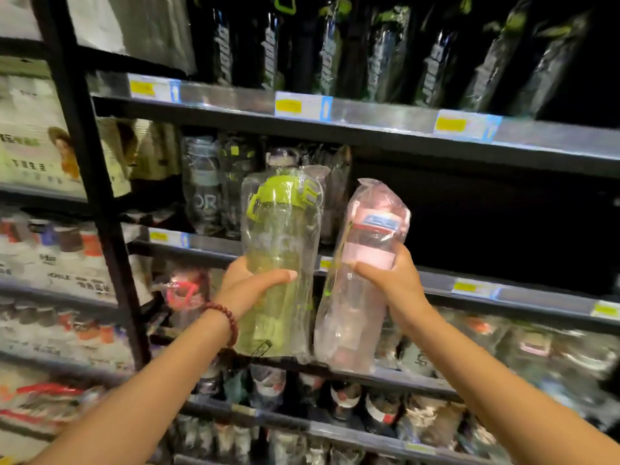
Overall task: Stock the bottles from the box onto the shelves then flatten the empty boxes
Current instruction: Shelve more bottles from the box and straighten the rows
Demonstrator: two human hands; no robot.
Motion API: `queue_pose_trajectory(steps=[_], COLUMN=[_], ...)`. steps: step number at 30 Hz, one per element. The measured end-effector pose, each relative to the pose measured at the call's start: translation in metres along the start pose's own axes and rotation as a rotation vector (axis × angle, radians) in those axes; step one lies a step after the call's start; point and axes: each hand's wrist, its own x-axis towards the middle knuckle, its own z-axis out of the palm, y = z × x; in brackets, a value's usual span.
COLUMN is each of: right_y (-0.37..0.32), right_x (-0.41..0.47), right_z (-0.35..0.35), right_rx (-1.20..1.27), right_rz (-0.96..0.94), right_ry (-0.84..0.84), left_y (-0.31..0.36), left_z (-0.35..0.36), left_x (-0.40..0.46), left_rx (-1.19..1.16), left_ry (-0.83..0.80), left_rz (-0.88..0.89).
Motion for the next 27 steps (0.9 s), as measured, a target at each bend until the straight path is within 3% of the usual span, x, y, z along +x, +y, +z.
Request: queue_pose_trajectory(steps=[6, 12, 18, 27], right_y=[0.018, 0.024, 0.031, 0.044], right_x=[0.025, 0.055, 0.100, 0.145], right_z=[-0.089, -0.138, -0.160, -0.160], right_rx=[-0.039, -0.076, 0.013, 0.092], right_rz=[0.059, 0.157, 0.245, 0.297], right_ry=[0.132, 0.229, 0.268, 0.487], left_y=[0.017, 0.034, 0.047, 0.046], left_z=[0.098, 0.151, 0.180, 0.205], left_x=[0.019, 0.048, 0.091, 0.149], left_rx=[-0.047, -0.064, -0.074, -0.163], left_ry=[-0.075, -0.174, -0.259, -0.298], left_rz=[-0.046, -0.055, -0.051, -0.081])
